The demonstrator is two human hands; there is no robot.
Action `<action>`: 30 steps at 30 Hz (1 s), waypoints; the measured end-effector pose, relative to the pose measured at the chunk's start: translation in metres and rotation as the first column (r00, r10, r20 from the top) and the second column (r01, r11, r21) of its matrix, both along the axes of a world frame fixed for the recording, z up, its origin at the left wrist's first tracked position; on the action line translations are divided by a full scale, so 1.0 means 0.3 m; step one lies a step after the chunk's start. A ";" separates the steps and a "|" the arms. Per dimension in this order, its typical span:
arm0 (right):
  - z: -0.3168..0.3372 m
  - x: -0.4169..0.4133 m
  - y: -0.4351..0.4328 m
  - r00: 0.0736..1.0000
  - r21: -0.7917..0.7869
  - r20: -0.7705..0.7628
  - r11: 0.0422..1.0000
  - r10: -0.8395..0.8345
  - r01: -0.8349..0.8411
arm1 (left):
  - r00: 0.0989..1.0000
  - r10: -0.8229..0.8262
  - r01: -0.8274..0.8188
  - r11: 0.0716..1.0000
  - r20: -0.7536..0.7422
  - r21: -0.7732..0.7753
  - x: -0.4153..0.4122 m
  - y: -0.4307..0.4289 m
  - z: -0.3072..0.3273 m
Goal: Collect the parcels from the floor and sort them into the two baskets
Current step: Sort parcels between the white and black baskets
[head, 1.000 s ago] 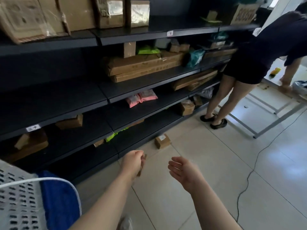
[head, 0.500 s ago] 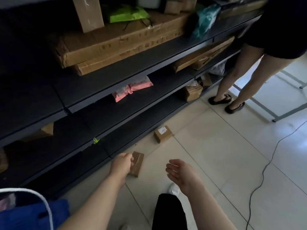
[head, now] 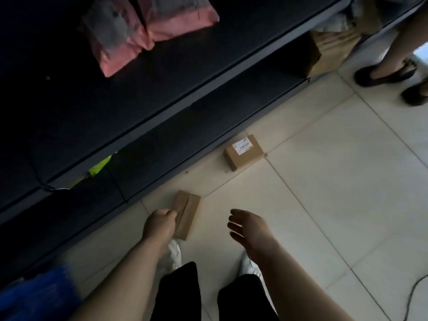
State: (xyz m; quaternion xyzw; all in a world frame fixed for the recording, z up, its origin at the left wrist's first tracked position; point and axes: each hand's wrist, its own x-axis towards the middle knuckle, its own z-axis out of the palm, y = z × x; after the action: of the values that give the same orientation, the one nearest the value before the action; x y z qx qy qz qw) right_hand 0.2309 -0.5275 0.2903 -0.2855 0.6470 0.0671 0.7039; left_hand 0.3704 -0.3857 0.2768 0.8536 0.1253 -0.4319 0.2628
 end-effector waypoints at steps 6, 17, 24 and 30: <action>-0.475 0.094 0.027 0.986 -0.064 -0.037 0.985 0.160 -0.162 | 0.988 0.124 -0.105 0.977 -0.095 0.185 0.081 0.046 -0.468; -0.923 0.247 0.162 0.952 0.087 -0.052 0.951 0.303 -0.298 | 0.992 -0.007 0.016 0.997 -0.125 0.073 0.086 0.122 -0.894; -0.902 0.205 0.071 1.000 0.032 -0.018 0.999 0.005 -0.004 | 0.985 -0.026 0.012 0.996 -0.170 -0.085 0.085 -0.013 -0.879; -0.887 0.127 -0.113 0.998 -0.001 -0.010 0.998 -0.069 0.069 | 0.961 -0.083 0.038 0.985 -0.265 -0.169 0.073 -0.226 -0.889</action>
State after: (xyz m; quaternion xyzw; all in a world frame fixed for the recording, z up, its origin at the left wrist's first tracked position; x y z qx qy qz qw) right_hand 0.2689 -0.5613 0.0242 -0.2630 0.6600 0.0442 0.7023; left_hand 0.3925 -0.4536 0.0102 0.7657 0.0984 -0.5612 0.2984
